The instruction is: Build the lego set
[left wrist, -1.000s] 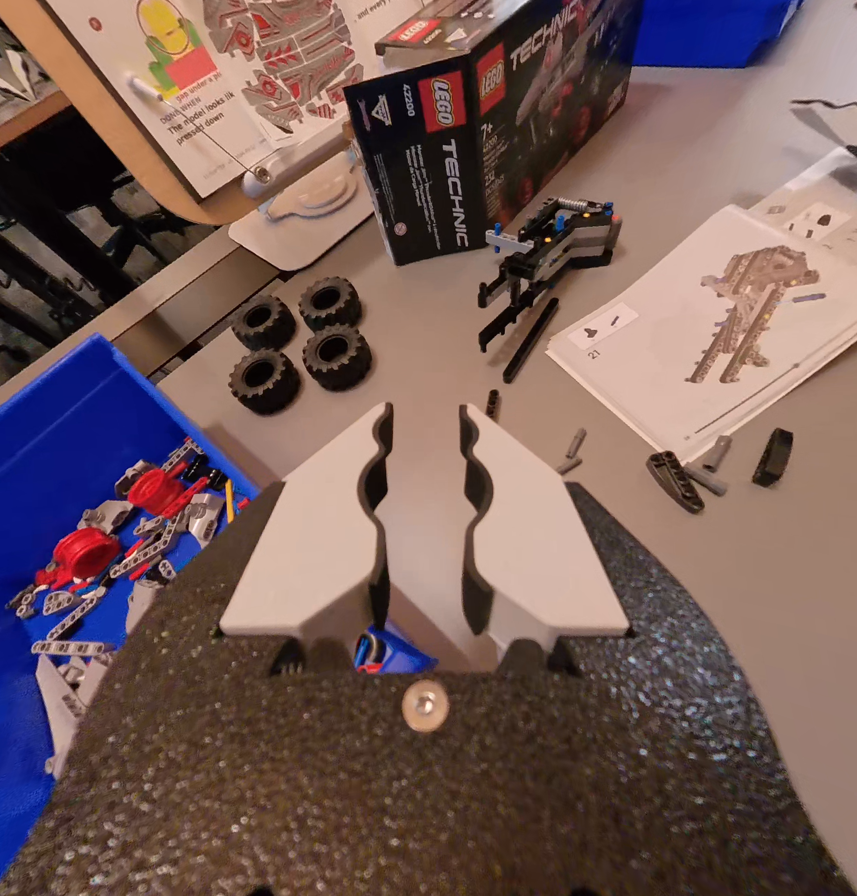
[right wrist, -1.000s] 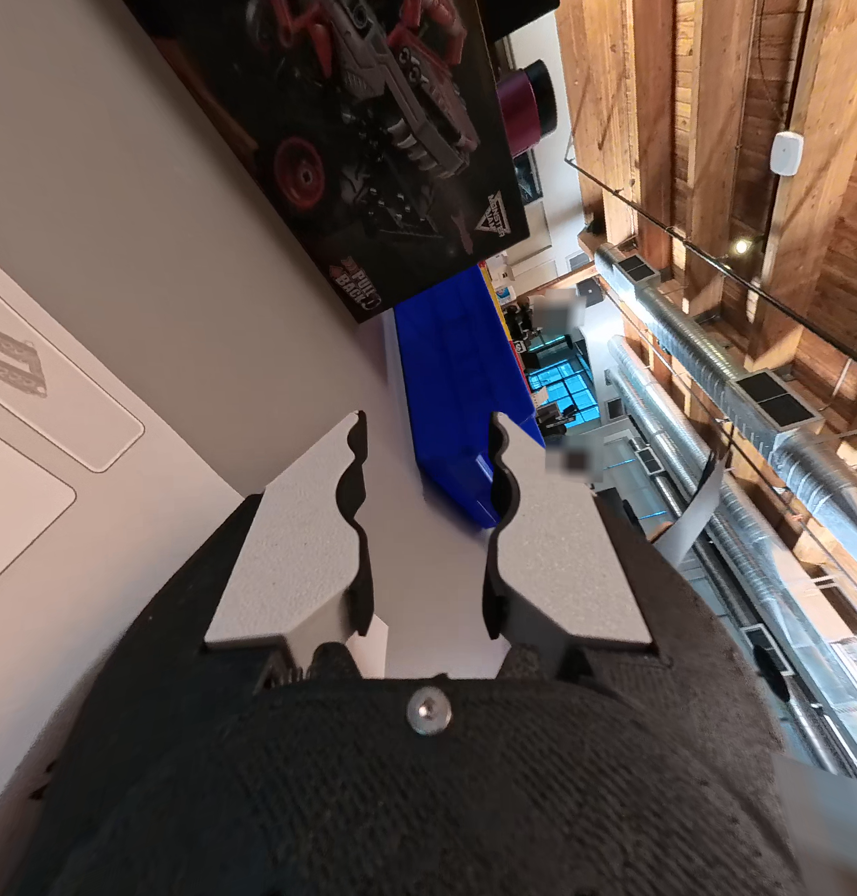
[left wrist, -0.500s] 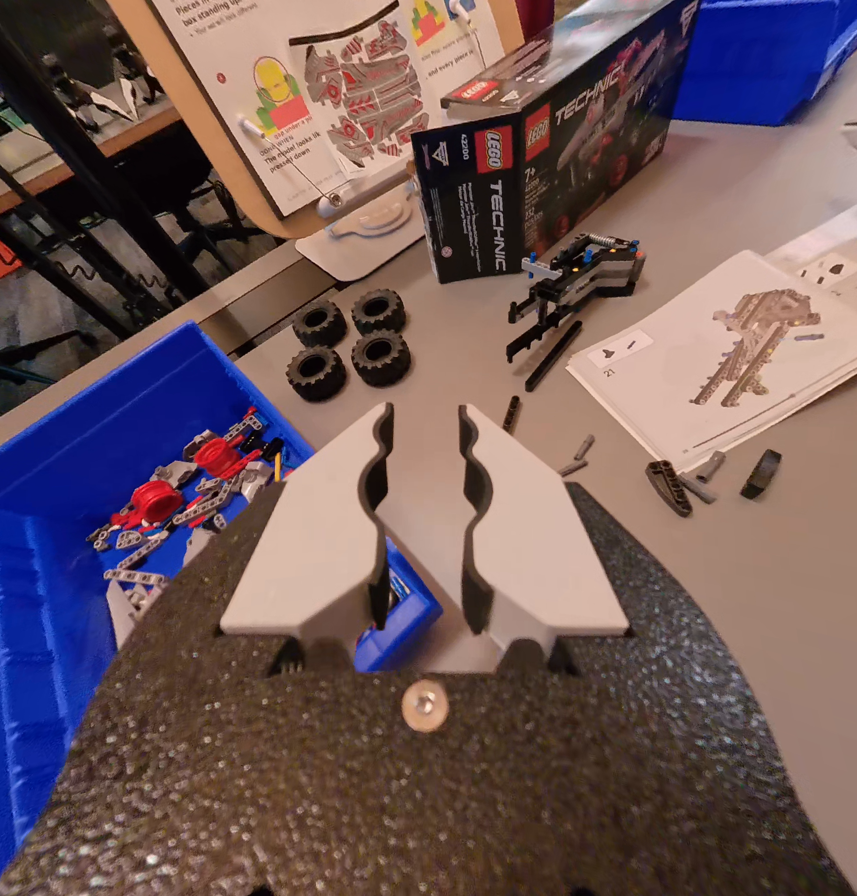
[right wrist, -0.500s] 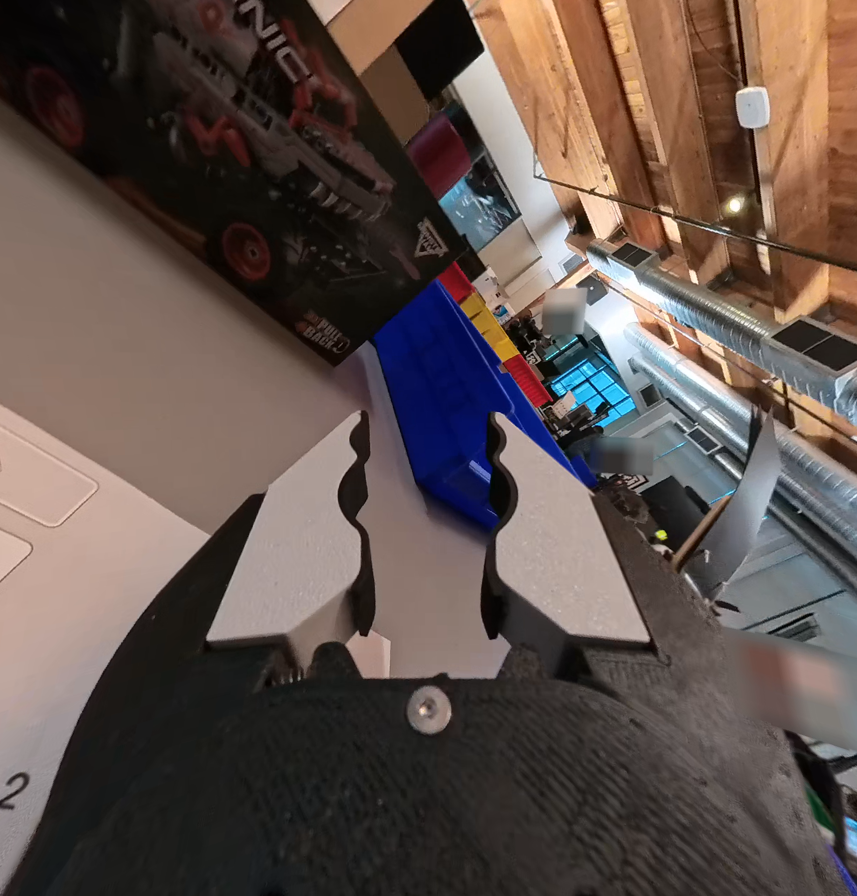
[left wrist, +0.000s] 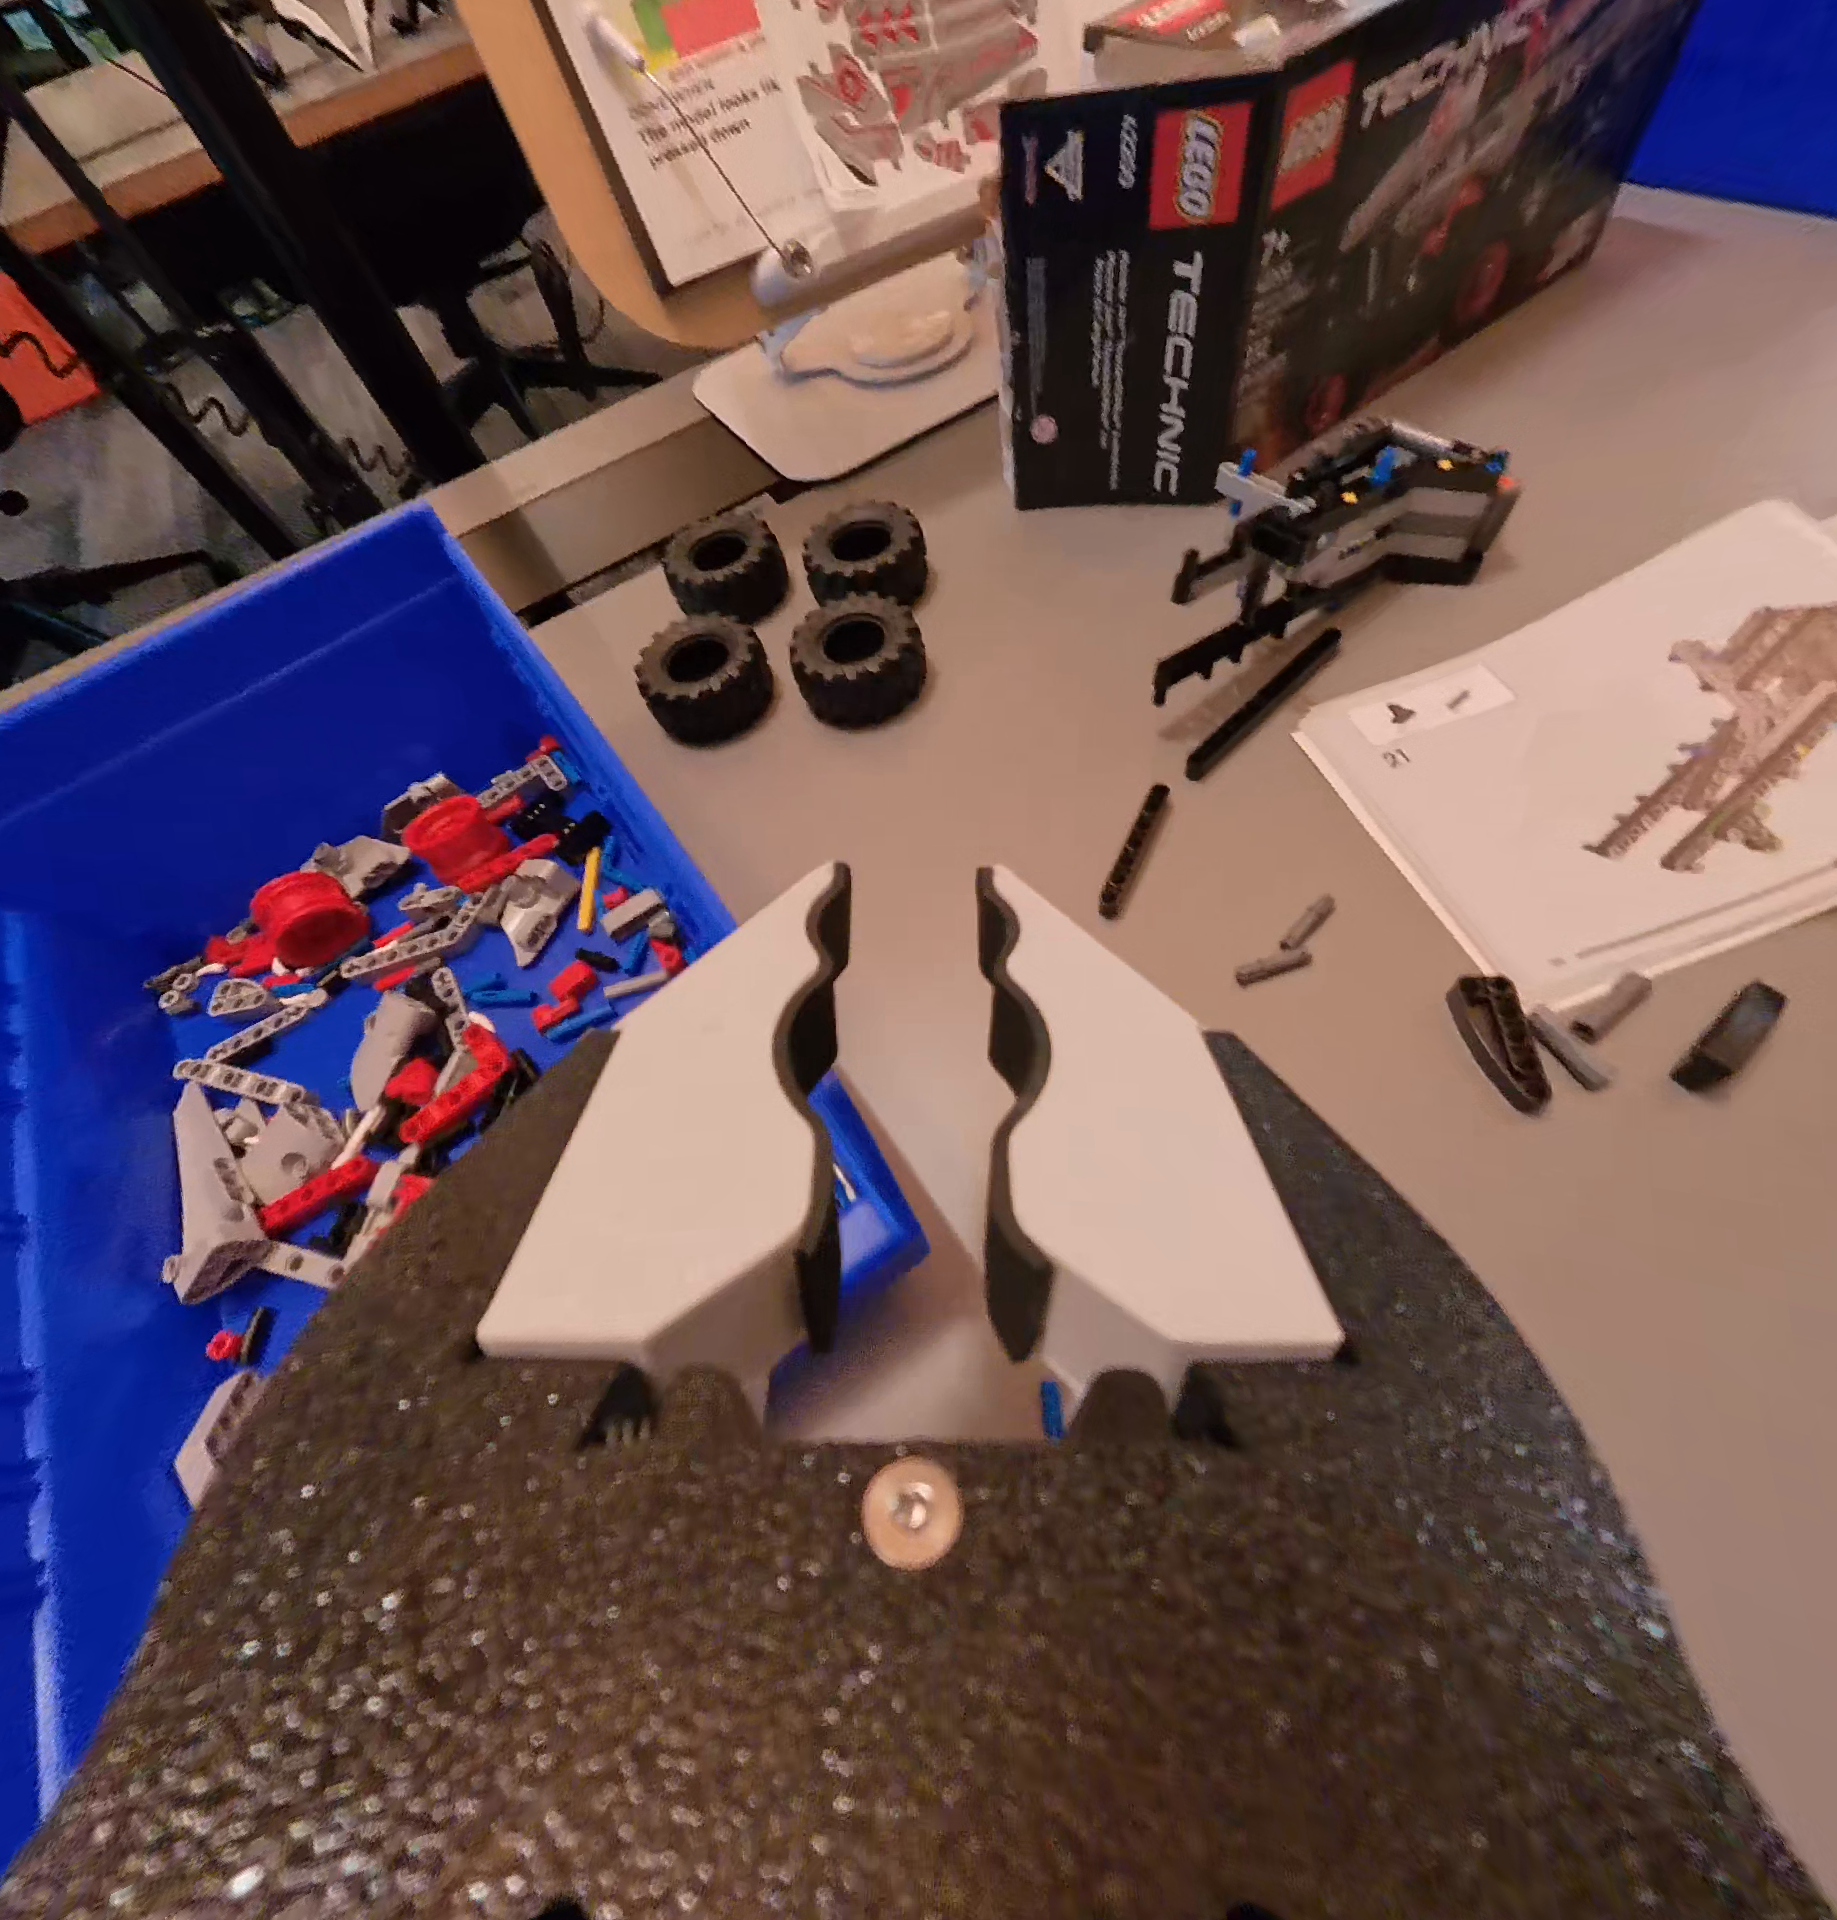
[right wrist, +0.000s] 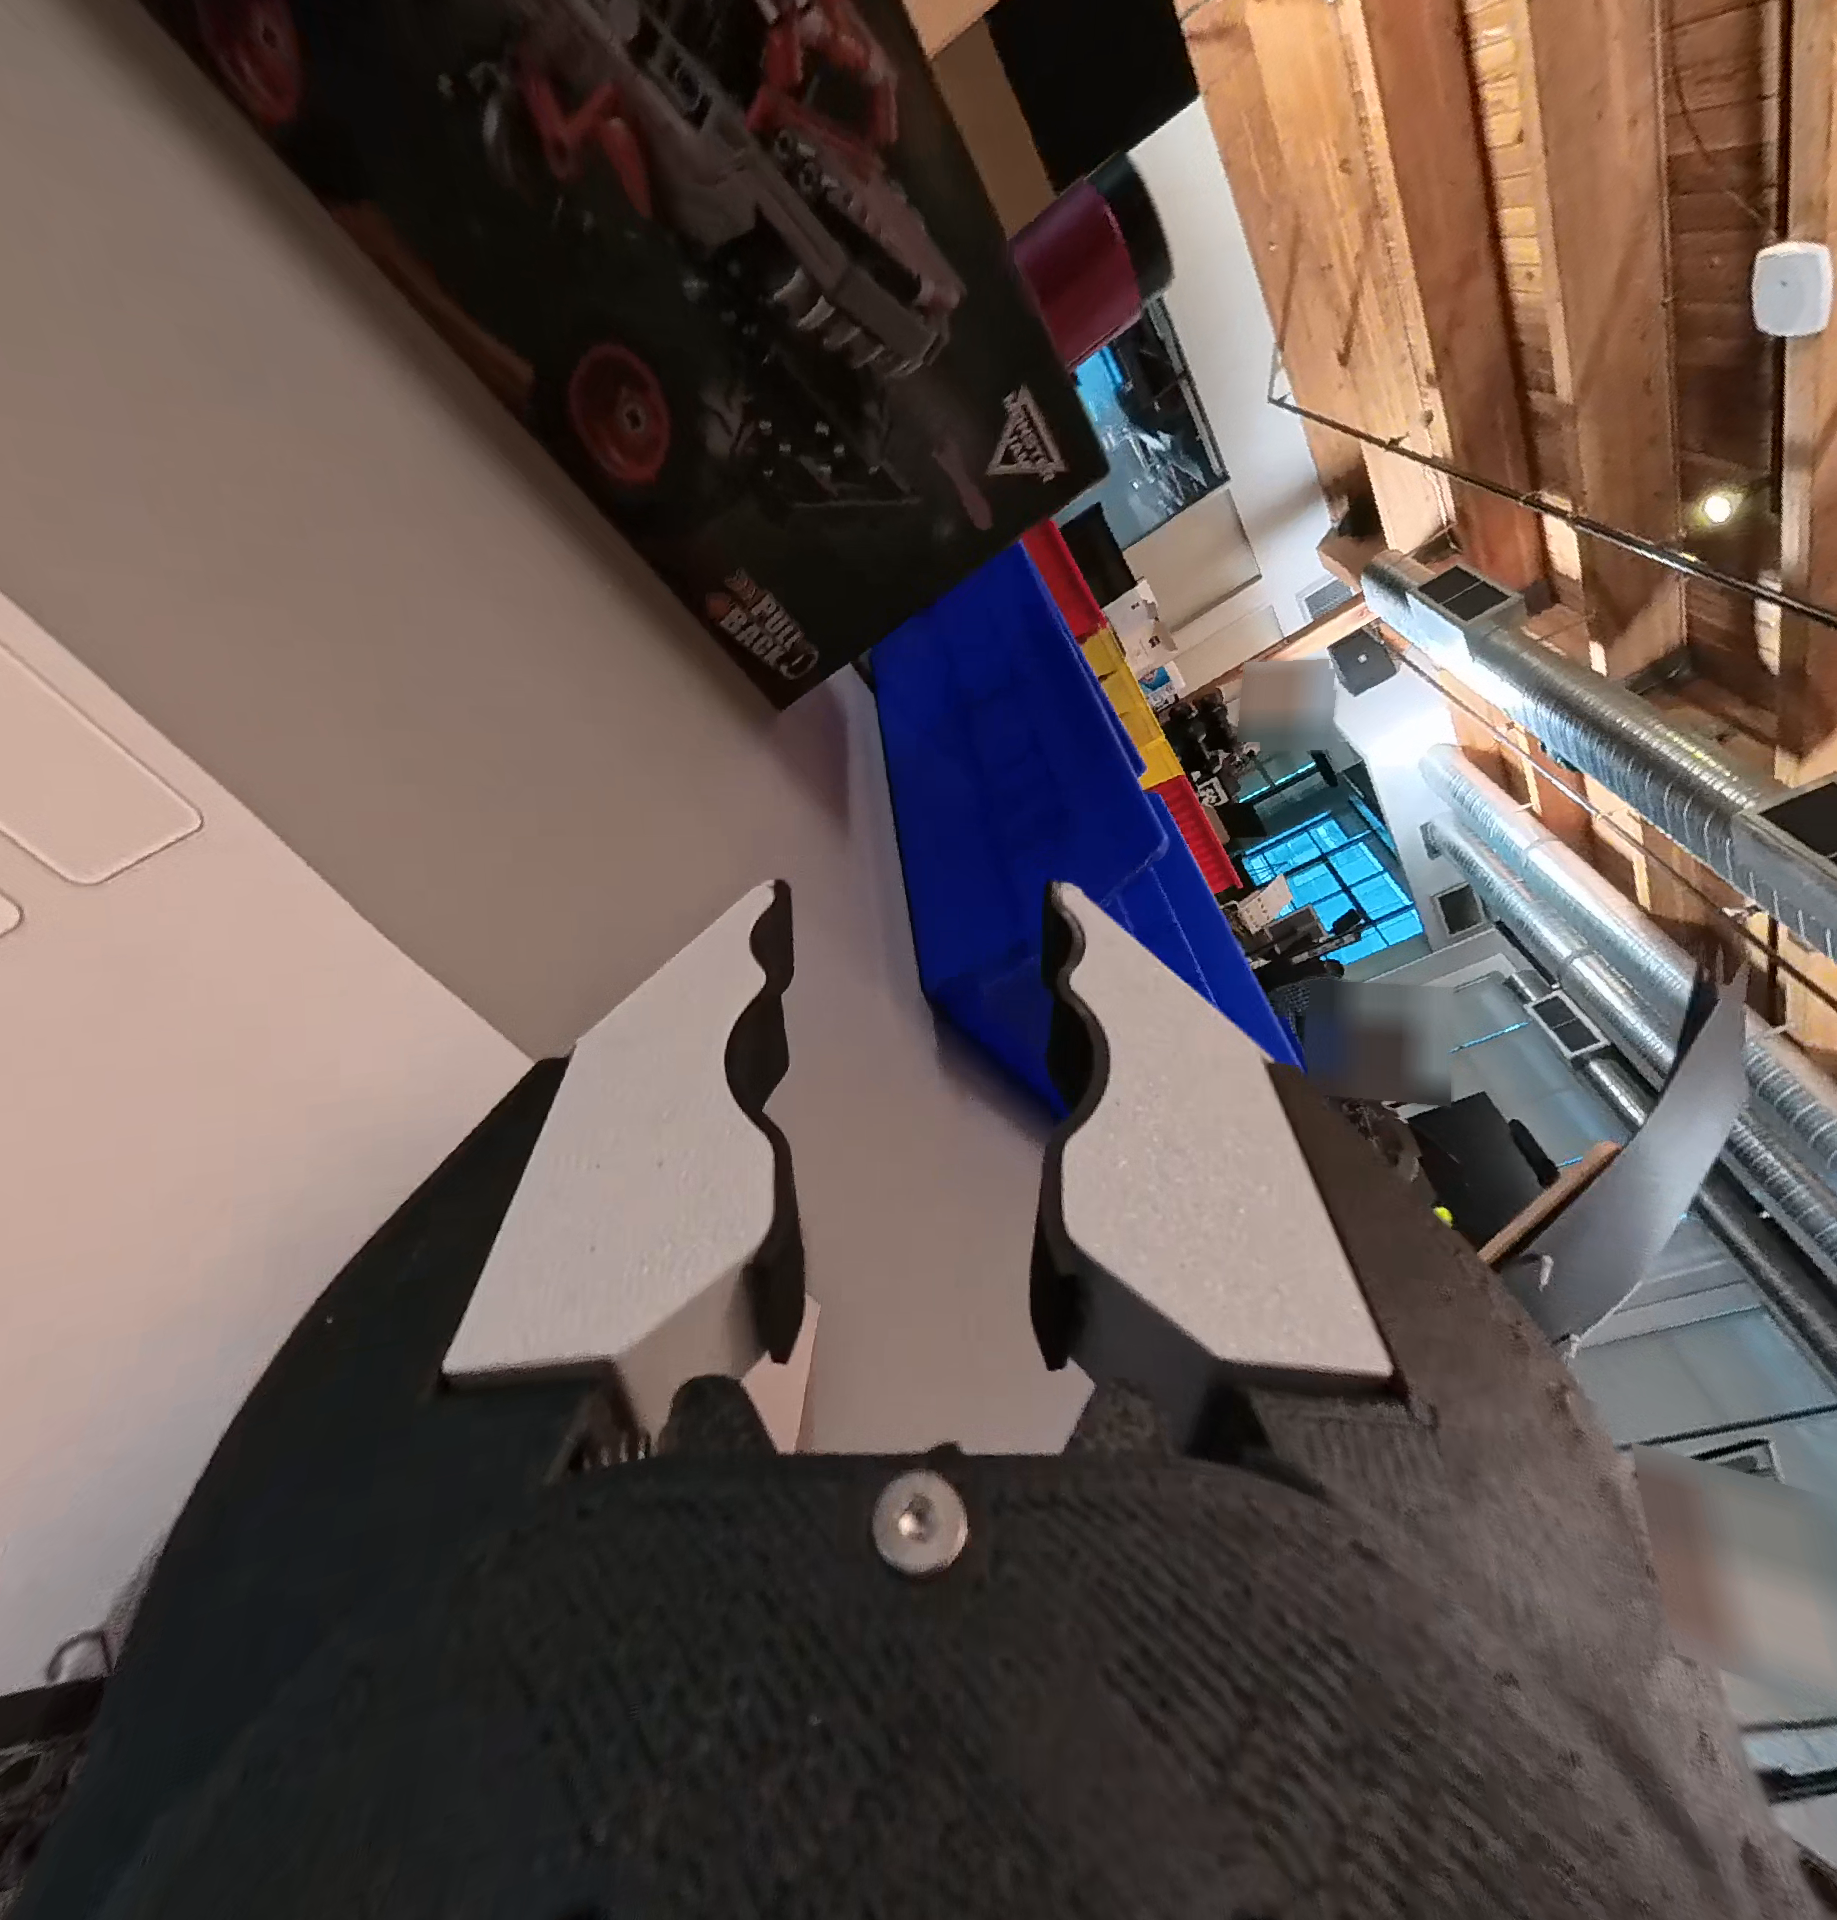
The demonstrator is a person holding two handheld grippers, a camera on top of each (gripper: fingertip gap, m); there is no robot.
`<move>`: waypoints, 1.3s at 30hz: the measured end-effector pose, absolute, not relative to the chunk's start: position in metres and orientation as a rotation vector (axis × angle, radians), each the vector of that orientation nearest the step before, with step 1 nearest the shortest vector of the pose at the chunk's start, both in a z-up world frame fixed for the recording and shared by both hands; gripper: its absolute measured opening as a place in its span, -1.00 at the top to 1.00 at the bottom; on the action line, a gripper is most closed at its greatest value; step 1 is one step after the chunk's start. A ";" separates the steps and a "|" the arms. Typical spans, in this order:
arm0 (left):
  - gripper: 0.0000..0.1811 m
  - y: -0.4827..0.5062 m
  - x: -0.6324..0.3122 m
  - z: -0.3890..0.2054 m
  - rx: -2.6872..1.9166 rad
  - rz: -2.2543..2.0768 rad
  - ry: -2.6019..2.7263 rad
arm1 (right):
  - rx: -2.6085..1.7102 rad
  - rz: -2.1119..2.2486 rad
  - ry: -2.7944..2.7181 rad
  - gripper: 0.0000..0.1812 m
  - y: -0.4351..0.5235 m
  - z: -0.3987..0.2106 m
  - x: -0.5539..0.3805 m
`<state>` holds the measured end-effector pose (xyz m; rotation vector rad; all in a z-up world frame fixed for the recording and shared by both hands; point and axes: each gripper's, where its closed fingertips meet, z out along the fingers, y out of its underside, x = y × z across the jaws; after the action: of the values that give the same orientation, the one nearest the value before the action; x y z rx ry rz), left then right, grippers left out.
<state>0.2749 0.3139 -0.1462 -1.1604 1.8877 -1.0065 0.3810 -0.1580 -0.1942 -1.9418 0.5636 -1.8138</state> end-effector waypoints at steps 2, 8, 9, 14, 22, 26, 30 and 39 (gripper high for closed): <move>0.77 0.315 0.285 -0.142 -1.170 -1.023 1.873 | -1.986 -1.822 0.549 0.49 -0.157 -0.199 0.384; 0.78 0.306 0.316 -0.132 -1.116 -1.039 1.913 | -2.045 -1.805 0.523 0.51 -0.153 -0.207 0.386; 0.78 0.305 0.320 -0.133 -1.105 -1.031 1.921 | -2.051 -1.802 0.521 0.50 -0.153 -0.208 0.386; 0.79 0.302 0.336 -0.129 -1.027 -1.008 1.919 | -2.069 -1.780 0.513 0.52 -0.151 -0.211 0.386; 0.79 0.309 0.344 -0.126 -1.026 -1.028 1.881 | -2.039 -1.772 0.546 0.54 -0.155 -0.207 0.385; 0.79 0.315 0.340 -0.130 -1.026 -1.013 1.883 | -2.078 -1.792 0.534 0.54 -0.155 -0.212 0.387; 0.78 0.334 0.335 -0.127 -1.044 -0.987 1.864 | -2.106 -1.825 0.528 0.54 -0.158 -0.215 0.387; 0.77 0.395 0.328 -0.121 -1.102 -0.898 1.826 | -2.172 -1.922 0.480 0.52 -0.159 -0.217 0.389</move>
<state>0.3280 0.3948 -0.1207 -1.1017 1.8255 -0.8975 0.3891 -0.1587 -0.2169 -2.1721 0.4802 -1.9218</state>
